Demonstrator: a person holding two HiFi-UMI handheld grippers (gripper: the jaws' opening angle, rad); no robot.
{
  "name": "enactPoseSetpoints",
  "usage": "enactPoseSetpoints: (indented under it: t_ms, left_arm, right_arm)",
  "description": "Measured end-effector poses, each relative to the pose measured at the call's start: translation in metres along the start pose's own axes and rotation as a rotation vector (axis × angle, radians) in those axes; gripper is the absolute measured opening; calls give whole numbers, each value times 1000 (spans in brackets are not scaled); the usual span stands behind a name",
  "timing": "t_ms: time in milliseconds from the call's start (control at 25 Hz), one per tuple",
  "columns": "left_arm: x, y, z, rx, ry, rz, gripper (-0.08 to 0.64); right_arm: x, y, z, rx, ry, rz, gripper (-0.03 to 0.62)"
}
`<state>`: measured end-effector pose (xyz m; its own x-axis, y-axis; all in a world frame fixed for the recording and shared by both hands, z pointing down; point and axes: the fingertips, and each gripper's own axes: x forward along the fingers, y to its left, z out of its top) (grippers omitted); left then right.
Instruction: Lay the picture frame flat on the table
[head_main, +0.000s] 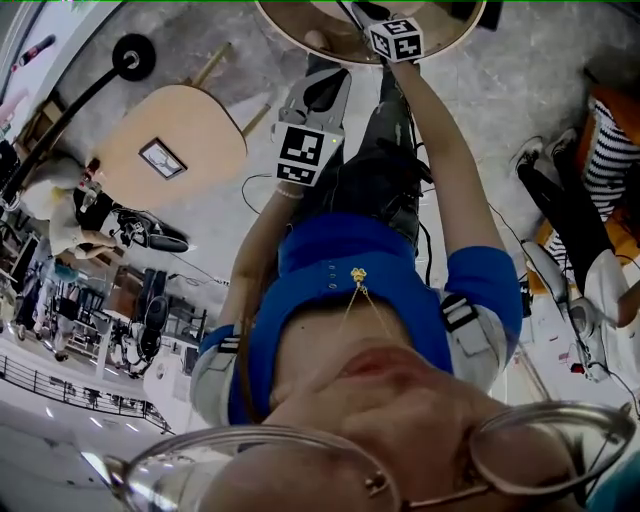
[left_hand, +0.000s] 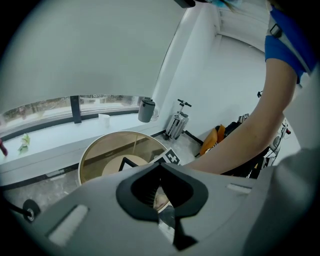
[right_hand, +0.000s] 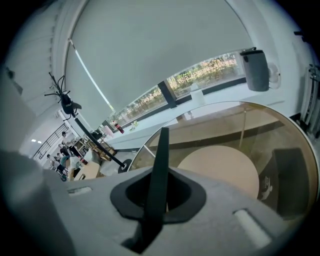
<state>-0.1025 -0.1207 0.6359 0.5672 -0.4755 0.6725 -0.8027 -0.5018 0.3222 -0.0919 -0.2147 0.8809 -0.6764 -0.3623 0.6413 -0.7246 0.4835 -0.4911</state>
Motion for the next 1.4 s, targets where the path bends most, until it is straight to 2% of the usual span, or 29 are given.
enactPoseSetpoints:
  t_ms: [160,360,600,760,920,1120,1400]
  left_arm:
    - [2,3,-4,-3,14,-10,0]
    - [11,0,-14,-10,35,-24,0]
    - [24,1,-19,11,50,-53,0]
    - [28,-4,-23,19,55,-74,0]
    - [30,-1,-26,24,63,-83,0]
    - [29,7,-33,25,76,-79,0]
    - [27,12,-43,7,89,-78,0]
  right_arm:
    - [5,-3,-9,-73,37,1,17]
    - [1,-13,-27,-121,60,19,15]
    - [2,-28,-29,-115,54,-48,29]
    - [3,-34,-34,-173,59,-102,54]
    - [5,-39,-31,-225,54,-122,78]
    - [7,-44,-32,-230,58,-113,98]
    - [4,-61,-35,-202,50,-151,144]
